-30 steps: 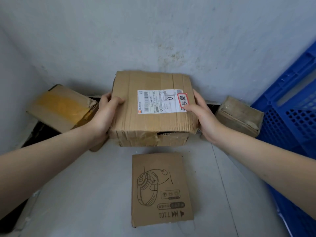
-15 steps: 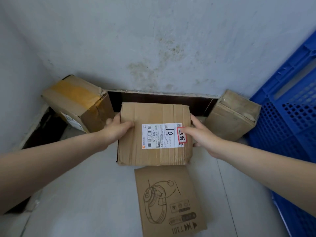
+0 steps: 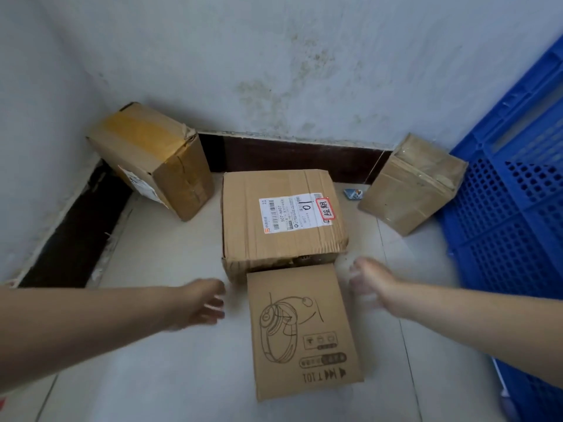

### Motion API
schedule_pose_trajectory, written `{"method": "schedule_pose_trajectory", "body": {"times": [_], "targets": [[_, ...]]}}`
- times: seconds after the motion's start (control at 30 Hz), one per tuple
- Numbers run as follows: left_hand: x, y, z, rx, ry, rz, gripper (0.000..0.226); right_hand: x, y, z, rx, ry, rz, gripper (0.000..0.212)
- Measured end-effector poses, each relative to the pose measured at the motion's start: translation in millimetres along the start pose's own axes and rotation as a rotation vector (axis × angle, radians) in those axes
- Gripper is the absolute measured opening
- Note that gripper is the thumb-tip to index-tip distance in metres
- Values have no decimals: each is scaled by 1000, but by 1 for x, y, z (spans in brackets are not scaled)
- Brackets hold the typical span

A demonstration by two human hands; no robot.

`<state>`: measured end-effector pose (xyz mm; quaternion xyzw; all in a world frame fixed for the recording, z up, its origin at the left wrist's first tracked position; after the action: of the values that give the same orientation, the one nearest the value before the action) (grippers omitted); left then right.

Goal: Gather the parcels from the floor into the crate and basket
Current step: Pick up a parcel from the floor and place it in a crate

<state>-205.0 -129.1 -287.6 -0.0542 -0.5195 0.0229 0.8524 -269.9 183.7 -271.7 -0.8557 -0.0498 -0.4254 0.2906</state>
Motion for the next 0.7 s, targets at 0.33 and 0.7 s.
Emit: {"method": "schedule_pose_trajectory", "body": {"times": [0.33, 0.7], "targets": [[89, 98, 29, -301, 354, -253, 40, 58, -10, 56, -89, 172, -237, 93], [155, 51, 240, -540, 928, -93, 41, 92, -43, -62, -628, -380, -117, 58]]}}
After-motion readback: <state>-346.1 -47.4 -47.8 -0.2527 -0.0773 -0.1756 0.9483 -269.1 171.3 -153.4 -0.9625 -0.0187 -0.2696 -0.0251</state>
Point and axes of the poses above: each hand's wrist, its own x-axis away from the middle knuckle, its own y-axis out of the palm, z = x × y, the point moved 5 cm from there along -x, towards the middle knuckle, and after that the axes turned 7 degrees about x, right-handed, at the moved point
